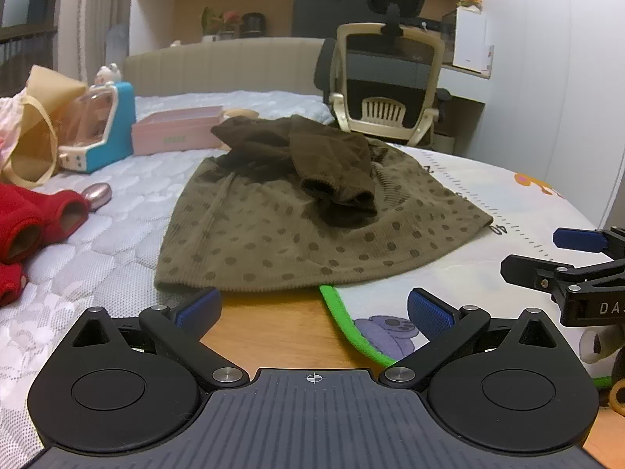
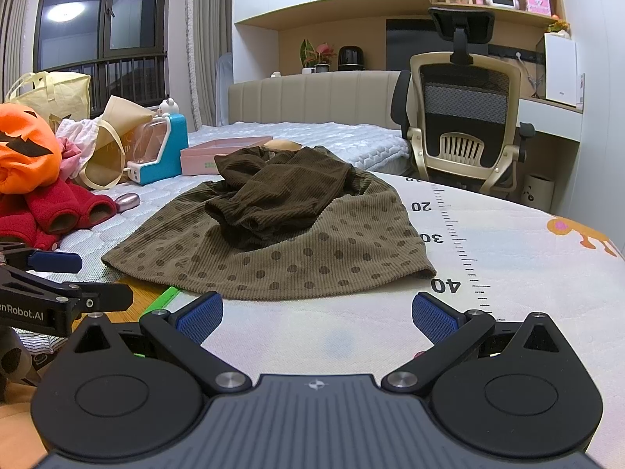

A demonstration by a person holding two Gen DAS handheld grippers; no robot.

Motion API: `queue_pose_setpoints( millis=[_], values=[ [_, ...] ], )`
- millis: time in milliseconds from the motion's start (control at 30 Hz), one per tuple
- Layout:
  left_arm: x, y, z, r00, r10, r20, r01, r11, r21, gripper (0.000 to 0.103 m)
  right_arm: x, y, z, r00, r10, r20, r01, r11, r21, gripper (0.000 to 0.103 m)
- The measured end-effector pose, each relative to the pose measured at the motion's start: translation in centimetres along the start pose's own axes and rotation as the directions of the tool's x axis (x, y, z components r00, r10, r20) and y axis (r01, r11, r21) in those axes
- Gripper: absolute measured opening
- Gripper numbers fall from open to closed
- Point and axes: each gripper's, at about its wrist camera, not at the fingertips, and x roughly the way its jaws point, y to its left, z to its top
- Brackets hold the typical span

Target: Fold clothes

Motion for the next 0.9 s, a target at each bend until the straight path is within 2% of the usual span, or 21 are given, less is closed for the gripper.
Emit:
queue_pose_setpoints(
  millis=[267, 400, 533, 633, 800, 900],
  values=[
    [0.6, 0.3, 0.4, 1.0, 0.004, -0.021, -0.004, 1.0, -0.011, 0.103, 0.2, 0.0, 0.5, 1.0, 0.001, -0.011, -0.001, 1.0, -0.023, 0.103],
    [1.8, 1.1, 1.6, 0.998, -0.027, -0.057, 0.025, 0.999, -0.043, 0.103, 1.4, -0.6, 2.1, 0.998, 0.033, -0.049, -0.035, 0.998, -0.043, 0.103],
    [3.7, 1.8, 4.0, 0.994, -0.071, -0.082, 0.063, 0.994, -0.091, 0.103, 4.5, -2.2, 4.5, 0.991, 0.071, -0.114, -0.071, 0.997, 0.006, 0.103],
    [5.9, 1.5, 6.0, 0.992, -0.082, -0.094, 0.074, 0.994, -0.08, 0.103, 7.9, -3.1, 5.7, 0.986, 0.083, -0.145, -0.079, 0.996, 0.033, 0.103],
    [9.7, 1.4, 8.3, 0.988, -0.1, -0.118, 0.093, 0.994, -0.06, 0.103, 13.9, -4.5, 5.7, 0.973, 0.073, -0.219, -0.061, 0.996, 0.063, 0.103],
    [11.9, 1.5, 9.0, 0.983, -0.115, -0.143, 0.108, 0.993, -0.057, 0.103, 16.1, -5.5, 5.0, 0.962, 0.109, -0.252, -0.077, 0.988, 0.136, 0.103]
  ],
)
